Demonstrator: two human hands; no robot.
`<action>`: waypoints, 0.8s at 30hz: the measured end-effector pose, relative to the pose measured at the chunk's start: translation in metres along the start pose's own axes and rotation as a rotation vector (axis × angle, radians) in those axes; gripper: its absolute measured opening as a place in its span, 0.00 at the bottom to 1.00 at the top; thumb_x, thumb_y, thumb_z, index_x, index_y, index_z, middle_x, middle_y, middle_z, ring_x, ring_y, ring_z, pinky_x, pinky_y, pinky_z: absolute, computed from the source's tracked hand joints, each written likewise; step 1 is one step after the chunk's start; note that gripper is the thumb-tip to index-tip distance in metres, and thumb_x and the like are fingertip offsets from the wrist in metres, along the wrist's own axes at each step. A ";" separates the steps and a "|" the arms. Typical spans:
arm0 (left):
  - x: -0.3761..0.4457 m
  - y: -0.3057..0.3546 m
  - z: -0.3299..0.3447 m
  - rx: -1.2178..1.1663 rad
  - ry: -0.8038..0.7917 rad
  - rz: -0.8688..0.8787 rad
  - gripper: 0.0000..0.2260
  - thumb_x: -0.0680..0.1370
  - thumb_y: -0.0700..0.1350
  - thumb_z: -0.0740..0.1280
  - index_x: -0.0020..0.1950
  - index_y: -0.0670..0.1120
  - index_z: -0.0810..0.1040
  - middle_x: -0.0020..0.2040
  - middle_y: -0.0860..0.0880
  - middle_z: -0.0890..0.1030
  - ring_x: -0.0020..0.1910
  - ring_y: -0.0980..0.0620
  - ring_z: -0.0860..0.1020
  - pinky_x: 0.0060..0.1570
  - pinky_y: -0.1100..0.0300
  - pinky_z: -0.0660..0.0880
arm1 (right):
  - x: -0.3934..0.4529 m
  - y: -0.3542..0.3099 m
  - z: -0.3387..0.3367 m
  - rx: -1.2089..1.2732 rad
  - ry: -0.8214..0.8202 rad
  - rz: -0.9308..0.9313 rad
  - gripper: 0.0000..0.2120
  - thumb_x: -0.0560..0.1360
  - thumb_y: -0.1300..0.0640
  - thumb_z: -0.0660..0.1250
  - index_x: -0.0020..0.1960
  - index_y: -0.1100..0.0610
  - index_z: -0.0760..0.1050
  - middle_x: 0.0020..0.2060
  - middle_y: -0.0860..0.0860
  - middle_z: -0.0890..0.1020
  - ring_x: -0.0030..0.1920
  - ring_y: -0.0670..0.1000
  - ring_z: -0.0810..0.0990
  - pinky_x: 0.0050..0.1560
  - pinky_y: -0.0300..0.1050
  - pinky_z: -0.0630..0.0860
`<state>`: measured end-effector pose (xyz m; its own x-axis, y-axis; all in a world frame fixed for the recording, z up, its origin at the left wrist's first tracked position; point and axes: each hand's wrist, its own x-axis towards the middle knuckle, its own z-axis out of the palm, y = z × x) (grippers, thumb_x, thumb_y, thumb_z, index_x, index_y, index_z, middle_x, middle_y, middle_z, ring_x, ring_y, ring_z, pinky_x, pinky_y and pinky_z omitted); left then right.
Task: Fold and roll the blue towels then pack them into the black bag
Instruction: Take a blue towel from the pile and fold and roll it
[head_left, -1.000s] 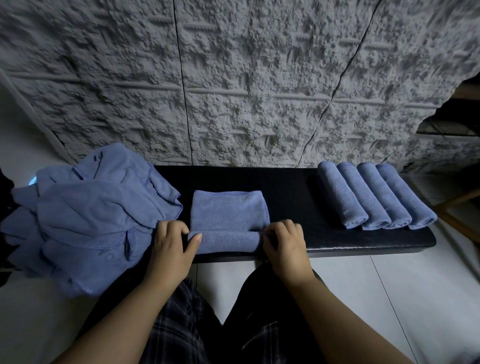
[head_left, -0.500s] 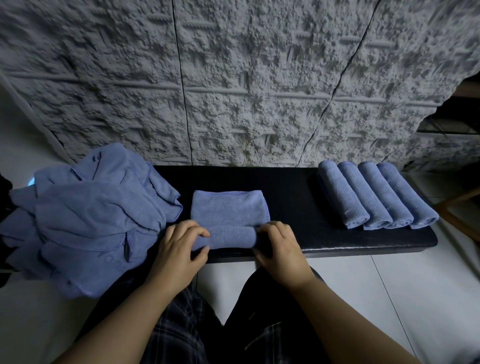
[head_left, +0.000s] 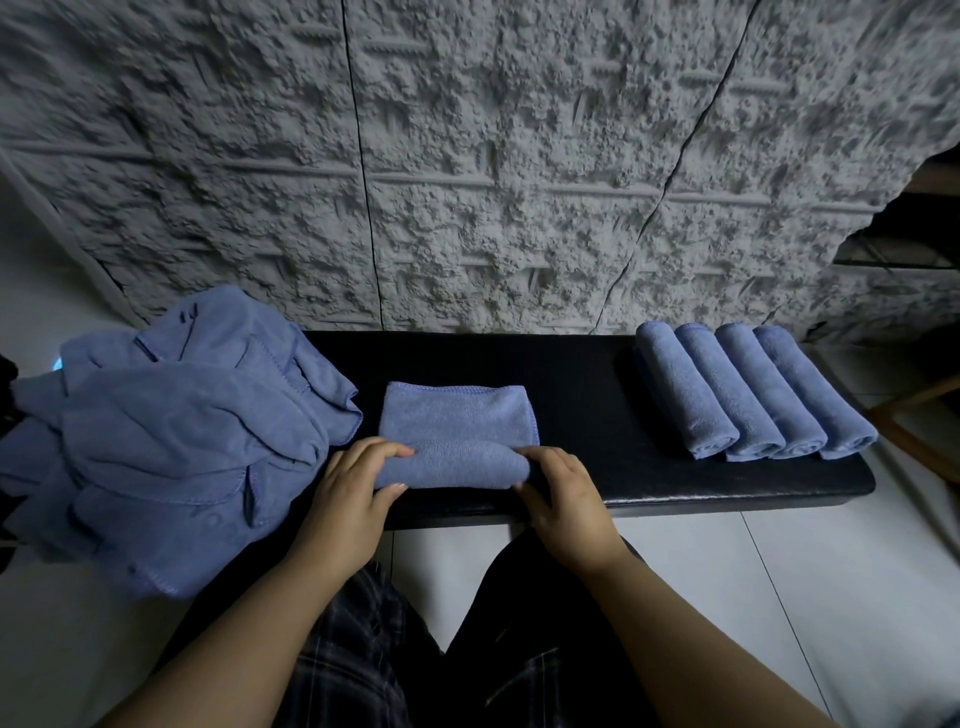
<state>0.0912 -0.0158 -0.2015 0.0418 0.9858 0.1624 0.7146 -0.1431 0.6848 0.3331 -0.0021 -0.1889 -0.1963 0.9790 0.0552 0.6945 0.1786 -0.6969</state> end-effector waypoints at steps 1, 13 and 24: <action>0.000 0.001 -0.001 -0.006 -0.009 -0.007 0.15 0.75 0.38 0.68 0.59 0.49 0.75 0.57 0.58 0.71 0.54 0.59 0.67 0.56 0.64 0.62 | 0.000 0.000 0.000 0.003 -0.004 0.020 0.13 0.77 0.57 0.65 0.62 0.53 0.73 0.50 0.42 0.73 0.54 0.44 0.70 0.51 0.24 0.63; -0.006 0.008 -0.001 0.020 -0.082 -0.125 0.18 0.79 0.53 0.57 0.59 0.41 0.73 0.53 0.49 0.71 0.52 0.52 0.66 0.52 0.60 0.62 | -0.002 -0.012 -0.004 0.238 -0.087 0.166 0.05 0.79 0.57 0.60 0.51 0.48 0.69 0.48 0.44 0.76 0.49 0.39 0.74 0.44 0.25 0.68; -0.001 0.004 0.003 -0.028 0.049 -0.166 0.07 0.78 0.47 0.65 0.49 0.44 0.77 0.50 0.51 0.69 0.53 0.53 0.65 0.55 0.61 0.61 | 0.001 -0.003 0.001 -0.006 -0.081 0.188 0.12 0.80 0.51 0.57 0.59 0.54 0.71 0.53 0.46 0.67 0.56 0.44 0.63 0.58 0.38 0.64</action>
<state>0.0961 -0.0175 -0.2005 -0.1098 0.9907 0.0799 0.6889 0.0179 0.7246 0.3304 -0.0017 -0.1875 -0.1177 0.9841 -0.1328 0.7285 -0.0053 -0.6851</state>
